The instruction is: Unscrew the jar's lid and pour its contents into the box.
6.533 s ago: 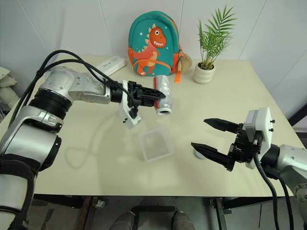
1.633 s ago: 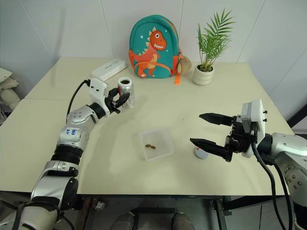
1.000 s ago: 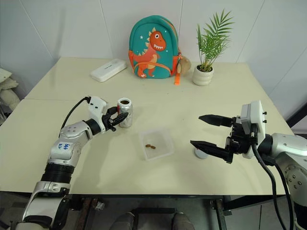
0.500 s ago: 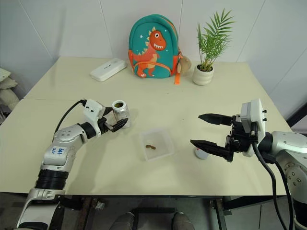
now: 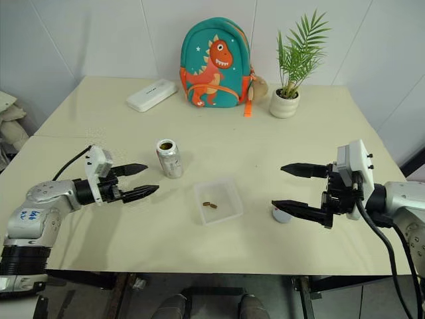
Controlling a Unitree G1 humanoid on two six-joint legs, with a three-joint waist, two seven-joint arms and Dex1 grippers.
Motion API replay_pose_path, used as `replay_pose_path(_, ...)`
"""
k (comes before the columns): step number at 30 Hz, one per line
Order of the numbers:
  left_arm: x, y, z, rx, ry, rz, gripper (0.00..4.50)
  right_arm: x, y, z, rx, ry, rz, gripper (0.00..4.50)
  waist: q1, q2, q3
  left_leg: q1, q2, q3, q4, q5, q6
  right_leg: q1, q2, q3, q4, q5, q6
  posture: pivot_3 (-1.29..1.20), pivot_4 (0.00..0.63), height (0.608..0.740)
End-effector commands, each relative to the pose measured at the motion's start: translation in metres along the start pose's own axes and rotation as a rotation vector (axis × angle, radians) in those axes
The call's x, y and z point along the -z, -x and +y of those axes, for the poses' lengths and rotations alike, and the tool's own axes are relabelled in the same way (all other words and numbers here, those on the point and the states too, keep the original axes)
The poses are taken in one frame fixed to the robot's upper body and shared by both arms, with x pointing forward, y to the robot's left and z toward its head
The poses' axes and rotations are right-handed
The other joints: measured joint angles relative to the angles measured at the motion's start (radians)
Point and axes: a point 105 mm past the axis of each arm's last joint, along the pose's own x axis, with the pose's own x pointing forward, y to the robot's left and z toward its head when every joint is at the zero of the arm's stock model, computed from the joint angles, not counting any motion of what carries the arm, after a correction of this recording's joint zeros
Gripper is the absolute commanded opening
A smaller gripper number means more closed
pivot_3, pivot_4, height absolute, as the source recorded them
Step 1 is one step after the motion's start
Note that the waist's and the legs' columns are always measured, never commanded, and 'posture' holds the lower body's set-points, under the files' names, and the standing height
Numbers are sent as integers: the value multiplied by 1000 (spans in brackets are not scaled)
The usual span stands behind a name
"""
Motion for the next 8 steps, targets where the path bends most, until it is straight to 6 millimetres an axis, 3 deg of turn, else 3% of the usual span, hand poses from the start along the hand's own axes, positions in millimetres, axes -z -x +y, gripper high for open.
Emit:
replay_pose_path(1, -25, 19, 15, 6, -65, -58, 4494, -10, 17, -11, 65, 50, 2, 4500, -1, 0, 0, 0, 0, 1, 0, 0, 0, -1, 0, 0, 0, 0, 0, 0, 150, 740)
replay_pose_path(8, -24, 33, 23, 99, -97, -12, 4494, -11, 24, -11, 78, 59, 14, 4500, -3, 0, 0, -1, 2, 5, -1, -2, 0, -3, 0, 2, 1, -1, -2, 0, 150, 740)
